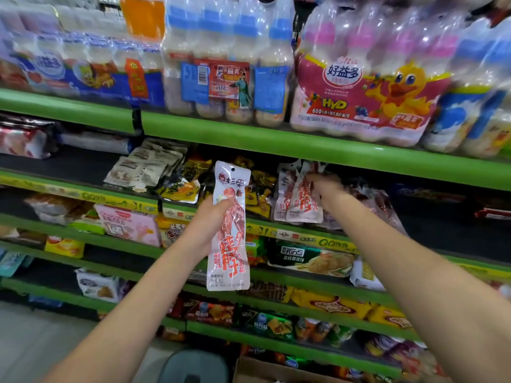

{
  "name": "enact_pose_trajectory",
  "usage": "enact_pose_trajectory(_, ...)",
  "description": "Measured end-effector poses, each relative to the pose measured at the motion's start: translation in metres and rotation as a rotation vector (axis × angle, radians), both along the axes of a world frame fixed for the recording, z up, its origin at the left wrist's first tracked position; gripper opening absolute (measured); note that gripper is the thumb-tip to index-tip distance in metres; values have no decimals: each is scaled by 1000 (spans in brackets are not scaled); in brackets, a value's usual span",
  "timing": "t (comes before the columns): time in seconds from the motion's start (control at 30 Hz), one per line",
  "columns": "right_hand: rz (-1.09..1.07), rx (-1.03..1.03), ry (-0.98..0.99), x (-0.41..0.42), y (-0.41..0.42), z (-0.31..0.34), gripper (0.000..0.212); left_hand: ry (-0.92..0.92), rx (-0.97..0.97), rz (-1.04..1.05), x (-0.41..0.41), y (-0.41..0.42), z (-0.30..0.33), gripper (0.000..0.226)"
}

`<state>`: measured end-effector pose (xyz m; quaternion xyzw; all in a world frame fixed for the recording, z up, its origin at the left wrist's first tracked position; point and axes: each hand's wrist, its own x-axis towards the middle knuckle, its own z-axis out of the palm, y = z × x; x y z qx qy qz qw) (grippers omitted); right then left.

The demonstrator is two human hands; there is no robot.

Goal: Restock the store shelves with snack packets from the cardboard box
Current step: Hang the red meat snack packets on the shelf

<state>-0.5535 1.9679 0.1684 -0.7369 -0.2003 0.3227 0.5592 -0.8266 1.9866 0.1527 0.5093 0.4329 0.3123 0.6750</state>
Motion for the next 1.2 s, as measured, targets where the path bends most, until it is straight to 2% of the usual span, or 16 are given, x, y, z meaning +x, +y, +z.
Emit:
enact_pose_trajectory(0.1, -112, 93, 18, 18, -7, 2, 18, 6, 4, -24, 6, -4, 6, 31)
enact_pose_trajectory(0.17, -154, 105, -4, 27, -11, 2, 12, 7, 10, -43, 11, -7, 10, 44)
enact_pose_trajectory(0.23, -165, 83, -74, 37, -15, -1, 19, 25, 14, -47, 16, -9, 10, 54)
enact_pose_trajectory(0.3, -71, -87, -262, 41, -21, -5, 18, 47, -10, -58, 22, -11, 9, 60)
enact_pose_trajectory(0.4, 125, -366, -626, 38, -27, -10, 41, 45, -14, -85, 31, -15, 10, 53)
enact_pose_trajectory(0.53, 196, -431, -875, 24, -33, -5, 45, 37, -4, -95, 49, -13, 8, 48)
enact_pose_trajectory(0.73, 383, -461, -937, 10, -45, -7, 40, 101, 26, -124, 76, -20, 0, 38)
enact_pose_trajectory(0.8, 431, -461, -941, 8, -50, -12, 42, 104, 14, -129, 84, -22, 3, 42)
enact_pose_trajectory(0.97, 365, -349, -931, 6, -64, -21, 36, 135, 24, -126, 93, -16, 12, 46)
enact_pose_trajectory(1.13, 428, -225, -879, -5, -80, -24, 32, 168, 63, -131, 91, -13, 26, 58)
enact_pose_trajectory(1.2, 410, -171, -903, -15, -91, -23, 32, 169, 69, -162, 87, -14, 27, 50)
